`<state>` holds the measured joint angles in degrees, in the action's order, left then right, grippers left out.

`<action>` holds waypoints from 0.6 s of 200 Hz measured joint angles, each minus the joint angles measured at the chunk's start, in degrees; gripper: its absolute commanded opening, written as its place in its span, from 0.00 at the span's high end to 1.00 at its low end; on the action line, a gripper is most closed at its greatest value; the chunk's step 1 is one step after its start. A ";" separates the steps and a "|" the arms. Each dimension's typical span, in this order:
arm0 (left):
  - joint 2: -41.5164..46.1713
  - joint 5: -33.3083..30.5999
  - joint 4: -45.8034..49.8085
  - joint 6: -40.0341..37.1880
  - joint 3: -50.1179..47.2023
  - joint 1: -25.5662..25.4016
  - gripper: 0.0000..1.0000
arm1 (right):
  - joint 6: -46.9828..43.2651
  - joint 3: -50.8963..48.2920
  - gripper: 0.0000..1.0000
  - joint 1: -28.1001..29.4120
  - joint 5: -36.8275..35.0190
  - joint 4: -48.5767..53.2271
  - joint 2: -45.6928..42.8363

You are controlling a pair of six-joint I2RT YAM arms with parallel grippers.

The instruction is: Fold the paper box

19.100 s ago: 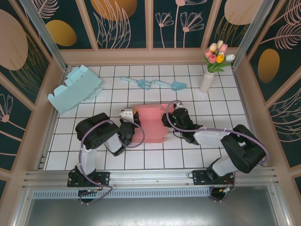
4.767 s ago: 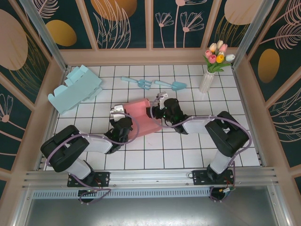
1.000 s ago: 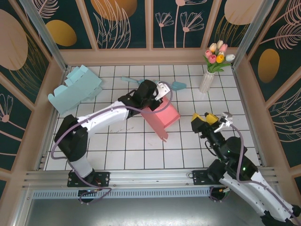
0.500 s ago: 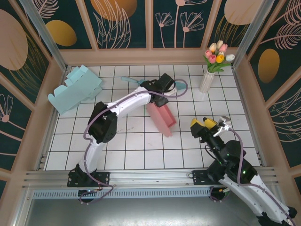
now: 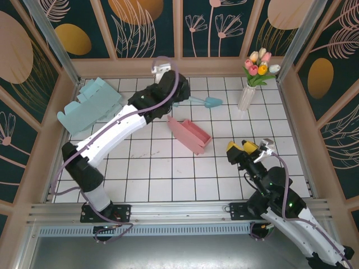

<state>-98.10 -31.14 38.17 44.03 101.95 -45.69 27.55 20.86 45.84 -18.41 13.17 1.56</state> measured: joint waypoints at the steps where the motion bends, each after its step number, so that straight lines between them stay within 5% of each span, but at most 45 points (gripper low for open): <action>1: 0.11 0.20 0.11 0.57 -0.22 0.00 0.01 | 0.00 0.00 0.18 0.00 0.00 0.00 0.00; 30: 0.76 7.41 3.13 18.23 -8.39 -0.85 0.02 | 0.00 0.00 0.18 0.00 0.00 0.02 0.00; 64: 0.72 11.30 3.43 29.44 -15.41 -5.99 0.03 | 0.00 -0.04 0.18 0.00 0.00 0.09 0.35; 120: 0.37 11.67 0.31 34.34 -18.67 -9.05 0.43 | 0.00 -0.04 0.18 0.00 -0.15 0.35 1.16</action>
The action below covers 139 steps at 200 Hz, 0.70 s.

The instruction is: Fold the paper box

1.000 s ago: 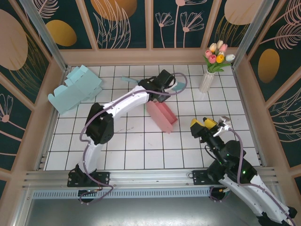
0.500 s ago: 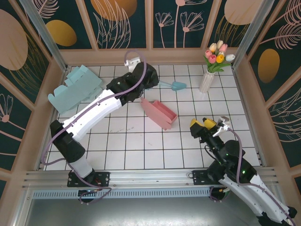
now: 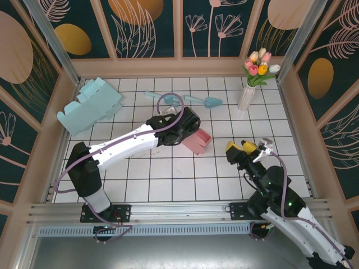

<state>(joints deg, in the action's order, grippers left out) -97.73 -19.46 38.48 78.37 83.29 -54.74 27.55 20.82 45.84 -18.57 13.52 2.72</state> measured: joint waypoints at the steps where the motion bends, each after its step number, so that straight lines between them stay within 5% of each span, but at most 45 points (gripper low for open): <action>1: -0.02 -0.04 -0.02 0.11 0.00 0.00 0.44 | 0.00 0.00 0.18 0.00 0.00 0.00 0.04; 37: -1.03 -2.84 -0.09 -2.86 0.13 0.04 0.65 | 0.00 -0.02 0.18 0.00 0.02 0.00 1.09; 69: -1.88 -5.60 2.67 -8.66 3.96 0.04 1.00 | 0.02 -0.35 0.18 0.00 0.02 -0.02 1.62; 105: -2.34 -8.04 3.21 -22.43 8.09 0.09 1.00 | -0.22 -0.39 0.18 0.00 -0.02 -0.04 2.93; 139: -0.55 -5.11 0.63 -48.13 8.15 0.09 1.00 | -1.77 -0.39 0.18 0.00 -0.50 -0.48 5.86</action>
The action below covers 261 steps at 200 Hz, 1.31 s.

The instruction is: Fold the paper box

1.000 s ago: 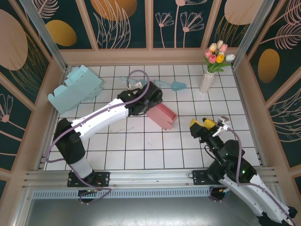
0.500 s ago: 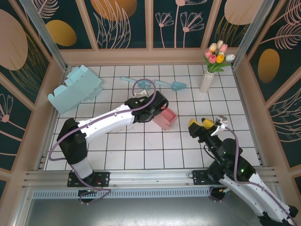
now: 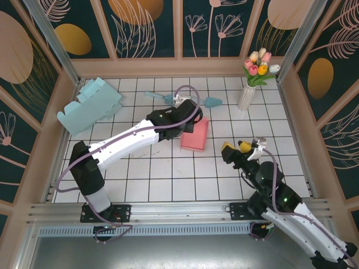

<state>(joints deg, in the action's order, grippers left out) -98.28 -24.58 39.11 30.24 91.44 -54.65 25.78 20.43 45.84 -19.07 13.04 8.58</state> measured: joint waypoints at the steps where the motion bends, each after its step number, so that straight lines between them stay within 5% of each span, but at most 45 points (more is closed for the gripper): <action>1: 0.11 0.07 -0.04 -0.74 0.00 0.00 1.00 | -0.07 0.00 0.18 0.00 -0.04 -0.11 0.20; 50: 15.47 3.06 -5.55 -38.45 -11.15 0.00 1.00 | -7.17 0.02 0.21 0.00 -0.98 -7.37 8.68; 80: 24.15 6.51 -10.86 -55.15 -23.08 0.35 1.00 | -17.99 0.02 0.21 -0.70 -1.14 -17.29 16.26; 104: 27.82 13.53 -12.63 -64.70 -28.04 2.14 1.00 | -29.70 0.07 0.21 -5.31 5.60 -28.68 25.49; 150: 31.85 22.27 -16.65 -72.94 -28.96 7.06 1.00 | -45.88 4.26 0.22 -26.10 31.85 -37.88 44.26; 185: 30.08 24.30 -17.49 -75.52 -31.26 7.15 1.00 | -62.55 17.73 0.23 -29.33 47.56 -28.65 53.72; 261: 29.18 26.53 -17.51 -76.59 -31.34 7.15 1.00 | -80.54 25.40 0.27 -29.68 63.43 -16.11 66.40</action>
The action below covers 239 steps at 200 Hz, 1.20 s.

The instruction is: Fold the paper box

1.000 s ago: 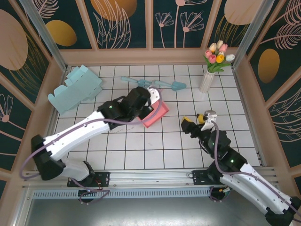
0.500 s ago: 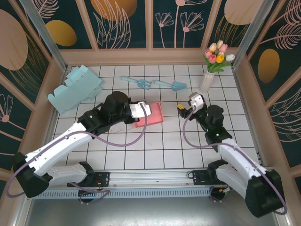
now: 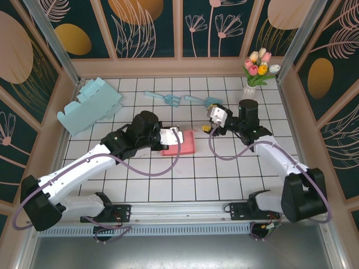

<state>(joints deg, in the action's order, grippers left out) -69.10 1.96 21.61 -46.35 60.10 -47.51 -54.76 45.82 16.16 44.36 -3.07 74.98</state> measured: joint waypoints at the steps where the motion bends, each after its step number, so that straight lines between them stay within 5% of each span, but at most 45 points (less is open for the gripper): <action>1: 0.02 0.00 0.00 0.00 0.00 0.00 1.00 | -0.13 0.00 0.27 0.00 0.24 0.13 0.13; 134: 0.09 1.75 -0.57 -0.22 0.00 0.37 1.00 | -5.99 0.98 0.31 7.82 7.15 4.39 3.39; 239: -0.59 4.44 -0.52 -2.27 -0.55 0.74 1.00 | -8.39 3.85 0.81 9.62 6.67 7.45 6.97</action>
<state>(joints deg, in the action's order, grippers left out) -69.69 6.39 21.08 -48.62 59.55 -46.76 -63.16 49.67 25.78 51.03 4.38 81.95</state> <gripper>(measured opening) 0.063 0.236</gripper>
